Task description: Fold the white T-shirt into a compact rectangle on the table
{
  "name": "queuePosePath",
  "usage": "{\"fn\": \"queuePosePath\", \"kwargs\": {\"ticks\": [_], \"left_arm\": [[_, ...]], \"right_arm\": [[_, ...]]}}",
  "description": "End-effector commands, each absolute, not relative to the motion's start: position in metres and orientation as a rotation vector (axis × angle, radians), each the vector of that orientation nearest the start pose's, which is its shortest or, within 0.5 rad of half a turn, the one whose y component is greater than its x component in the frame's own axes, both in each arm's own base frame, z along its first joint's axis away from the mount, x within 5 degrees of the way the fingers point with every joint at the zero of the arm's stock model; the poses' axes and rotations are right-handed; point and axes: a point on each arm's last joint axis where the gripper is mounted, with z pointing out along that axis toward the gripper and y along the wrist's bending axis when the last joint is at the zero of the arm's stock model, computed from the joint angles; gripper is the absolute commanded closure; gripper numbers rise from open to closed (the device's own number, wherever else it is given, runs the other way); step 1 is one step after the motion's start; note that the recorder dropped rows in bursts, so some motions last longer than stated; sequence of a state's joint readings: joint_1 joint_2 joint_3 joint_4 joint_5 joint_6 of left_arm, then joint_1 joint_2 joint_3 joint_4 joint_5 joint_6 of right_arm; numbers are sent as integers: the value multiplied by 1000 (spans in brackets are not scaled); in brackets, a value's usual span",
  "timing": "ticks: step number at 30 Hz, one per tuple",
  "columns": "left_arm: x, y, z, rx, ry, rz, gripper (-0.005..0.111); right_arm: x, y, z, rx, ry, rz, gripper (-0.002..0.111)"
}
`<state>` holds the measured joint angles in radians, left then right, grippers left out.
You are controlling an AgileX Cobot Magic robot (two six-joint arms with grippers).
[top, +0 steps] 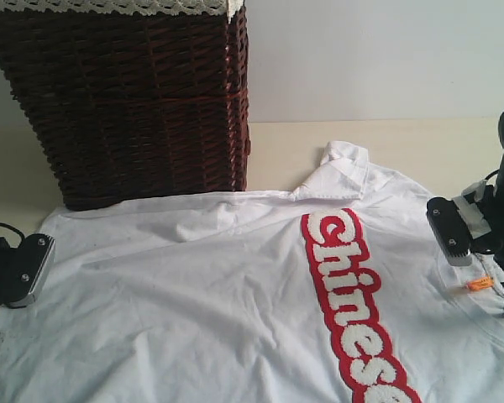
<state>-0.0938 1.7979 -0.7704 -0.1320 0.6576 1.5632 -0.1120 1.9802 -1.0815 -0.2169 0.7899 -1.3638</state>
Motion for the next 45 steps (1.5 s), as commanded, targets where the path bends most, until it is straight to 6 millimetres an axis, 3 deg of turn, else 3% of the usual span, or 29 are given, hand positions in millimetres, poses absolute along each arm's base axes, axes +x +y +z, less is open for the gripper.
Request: {"fn": "queuePosePath", "kwargs": {"ticks": [1, 5, 10, 11, 45], "left_arm": [[260, -32, 96, 2164, 2256, -159, 2], [260, -32, 96, 2164, 2256, -159, 2], [260, -32, 96, 2164, 2256, -159, 2], [260, -32, 96, 2164, 2256, -159, 2], [260, -32, 96, 2164, 2256, -159, 2]], "right_arm": [[336, -52, 92, -2105, 2451, -172, 32], [334, -52, 80, -2128, 2469, -132, 61], [335, -53, 84, -2138, 2467, -156, 104], [335, -53, 84, -2127, 2472, -158, 108], [340, -53, 86, -2083, 2442, -211, 108]]}}
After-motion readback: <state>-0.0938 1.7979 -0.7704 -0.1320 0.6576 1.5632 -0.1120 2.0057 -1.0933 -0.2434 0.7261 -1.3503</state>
